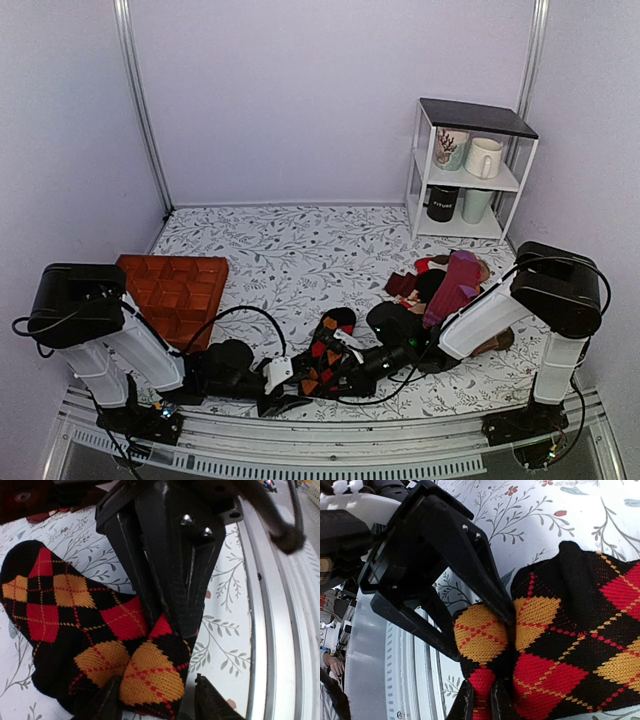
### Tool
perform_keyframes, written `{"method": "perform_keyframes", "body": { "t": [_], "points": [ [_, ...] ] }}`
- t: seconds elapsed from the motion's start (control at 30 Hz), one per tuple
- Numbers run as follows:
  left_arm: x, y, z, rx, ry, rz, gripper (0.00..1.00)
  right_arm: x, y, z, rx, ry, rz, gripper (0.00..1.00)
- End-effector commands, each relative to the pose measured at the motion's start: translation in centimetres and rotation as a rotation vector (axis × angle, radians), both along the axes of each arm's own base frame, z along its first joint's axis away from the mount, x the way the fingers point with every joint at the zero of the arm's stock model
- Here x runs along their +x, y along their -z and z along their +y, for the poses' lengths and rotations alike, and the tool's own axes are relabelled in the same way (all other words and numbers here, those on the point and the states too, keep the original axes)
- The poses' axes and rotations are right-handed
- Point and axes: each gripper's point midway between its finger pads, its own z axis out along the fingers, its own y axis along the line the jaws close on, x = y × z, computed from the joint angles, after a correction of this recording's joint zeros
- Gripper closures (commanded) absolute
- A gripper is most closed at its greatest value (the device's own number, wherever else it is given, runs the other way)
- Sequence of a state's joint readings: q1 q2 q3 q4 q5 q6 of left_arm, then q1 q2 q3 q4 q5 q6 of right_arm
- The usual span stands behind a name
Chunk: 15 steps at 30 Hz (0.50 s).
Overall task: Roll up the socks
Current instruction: Roll the sock at the center of the board.
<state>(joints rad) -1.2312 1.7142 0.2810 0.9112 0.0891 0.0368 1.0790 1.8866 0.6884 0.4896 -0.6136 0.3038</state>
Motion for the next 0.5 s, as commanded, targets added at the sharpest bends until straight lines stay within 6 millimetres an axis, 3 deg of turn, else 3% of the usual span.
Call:
{"method": "perform_keyframes", "body": {
  "t": [0.0,0.37,0.43,0.47],
  "points": [
    [-1.3,0.6,-0.7,0.017,0.063,0.027,0.60,-3.6,9.6,-9.1,-0.468,0.053,0.197,0.97],
    [-2.1,1.0,-0.5,0.045,0.081,0.089,0.93,-3.5,9.8,-9.1,-0.476,0.060,0.202,0.97],
    [-2.3,1.4,-0.3,0.054,0.082,0.107,0.88,-3.5,9.8,-9.1,-0.476,0.061,0.202,0.97],
    [-2.4,1.4,-0.2,0.054,0.080,0.116,0.73,-3.5,9.8,-9.0,-0.476,0.061,0.201,0.97]
  ]
}}
